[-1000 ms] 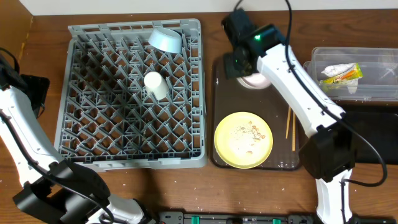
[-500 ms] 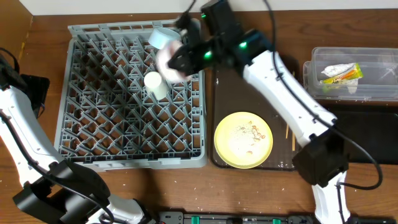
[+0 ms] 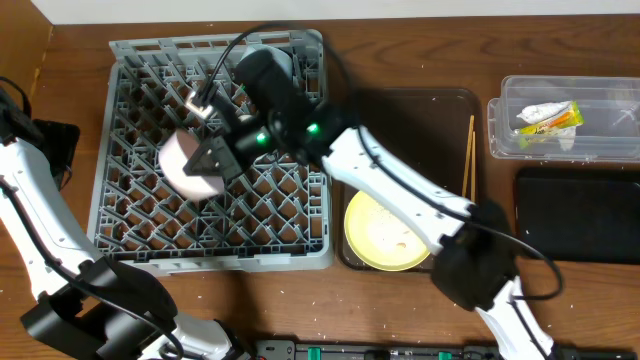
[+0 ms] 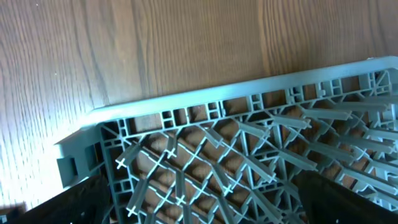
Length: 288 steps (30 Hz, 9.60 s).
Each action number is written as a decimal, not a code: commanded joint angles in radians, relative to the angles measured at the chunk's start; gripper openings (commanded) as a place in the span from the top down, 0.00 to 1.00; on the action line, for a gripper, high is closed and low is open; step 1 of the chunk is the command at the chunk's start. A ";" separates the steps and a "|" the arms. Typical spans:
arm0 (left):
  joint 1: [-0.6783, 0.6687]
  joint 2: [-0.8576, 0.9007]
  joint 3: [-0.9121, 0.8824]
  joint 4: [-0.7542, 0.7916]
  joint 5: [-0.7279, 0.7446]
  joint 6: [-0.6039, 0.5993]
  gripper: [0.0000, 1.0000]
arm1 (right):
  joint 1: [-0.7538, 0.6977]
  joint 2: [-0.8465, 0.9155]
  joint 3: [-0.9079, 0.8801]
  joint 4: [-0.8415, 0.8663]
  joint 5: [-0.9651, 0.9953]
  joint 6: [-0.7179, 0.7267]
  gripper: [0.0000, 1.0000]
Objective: Sort waste into correct bins and load items into the dishwasher
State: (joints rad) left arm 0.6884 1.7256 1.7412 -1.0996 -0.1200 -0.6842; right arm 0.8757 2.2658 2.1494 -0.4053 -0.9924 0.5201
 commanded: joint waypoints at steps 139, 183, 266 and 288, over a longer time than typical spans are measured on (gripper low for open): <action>0.056 -0.199 -0.263 -0.329 0.177 0.126 0.41 | -0.912 -0.415 -0.005 -0.800 1.197 -0.237 0.01; -0.510 -0.063 -0.461 0.047 0.264 0.215 0.92 | -0.912 -0.415 -0.005 -0.800 1.197 -0.237 0.01; -0.259 -0.451 -0.372 0.107 0.160 0.144 0.04 | -0.678 -0.251 -0.779 -0.366 0.958 -0.069 0.55; -0.259 -0.451 -0.372 0.107 0.160 0.144 0.04 | -0.678 -0.195 -0.805 -0.372 0.958 -0.080 0.99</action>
State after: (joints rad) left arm 0.4255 1.2709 1.3640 -0.9901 0.0521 -0.5316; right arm 0.2024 2.0281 1.3544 -0.7757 -0.0273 0.4404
